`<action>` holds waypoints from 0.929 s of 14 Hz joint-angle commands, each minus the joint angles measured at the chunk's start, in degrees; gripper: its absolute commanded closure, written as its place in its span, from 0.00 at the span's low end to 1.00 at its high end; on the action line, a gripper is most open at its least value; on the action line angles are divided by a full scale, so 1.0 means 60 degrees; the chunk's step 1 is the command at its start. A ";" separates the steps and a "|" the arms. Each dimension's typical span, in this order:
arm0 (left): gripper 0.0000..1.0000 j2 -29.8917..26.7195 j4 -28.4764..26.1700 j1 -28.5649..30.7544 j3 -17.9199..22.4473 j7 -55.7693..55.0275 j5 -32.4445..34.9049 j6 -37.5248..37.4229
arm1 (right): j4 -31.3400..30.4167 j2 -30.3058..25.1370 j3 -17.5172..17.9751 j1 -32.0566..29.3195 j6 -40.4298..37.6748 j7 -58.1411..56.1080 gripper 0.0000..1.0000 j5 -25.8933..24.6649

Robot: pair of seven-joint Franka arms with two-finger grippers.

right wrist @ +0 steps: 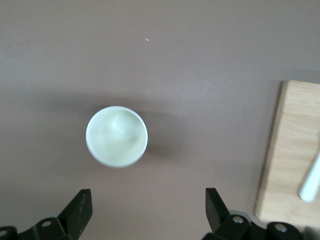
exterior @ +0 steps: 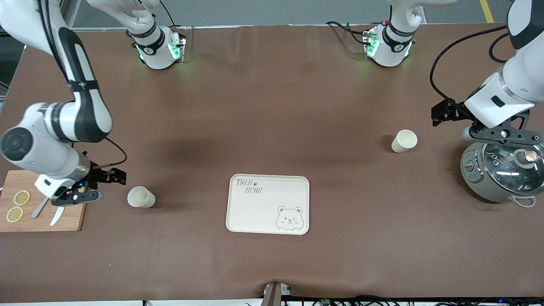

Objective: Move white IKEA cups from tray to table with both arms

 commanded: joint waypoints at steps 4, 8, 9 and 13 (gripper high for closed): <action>0.00 0.0146 0.0291 -0.0014 -0.0022 0.0058 0.0182 0.0274 | 0.2941 -0.0104 0.0100 -0.0330 -0.3612 -0.0077 0.00 0.0752; 0.00 0.0146 0.0291 -0.0014 -0.0022 0.0073 0.0182 0.0289 | 0.4273 -0.0250 0.0056 -0.0344 -0.4505 -0.0077 0.00 0.0591; 0.00 0.0146 0.0291 -0.0014 -0.0022 0.0073 0.0182 0.0289 | 0.4596 -0.0381 0.0056 -0.0374 -0.4740 -0.0077 0.00 0.0518; 0.00 0.0146 0.0291 -0.0014 -0.0022 0.0029 0.0167 0.0274 | 0.5886 -0.0851 0.0100 -0.0345 -0.5677 -0.0107 0.00 -0.0390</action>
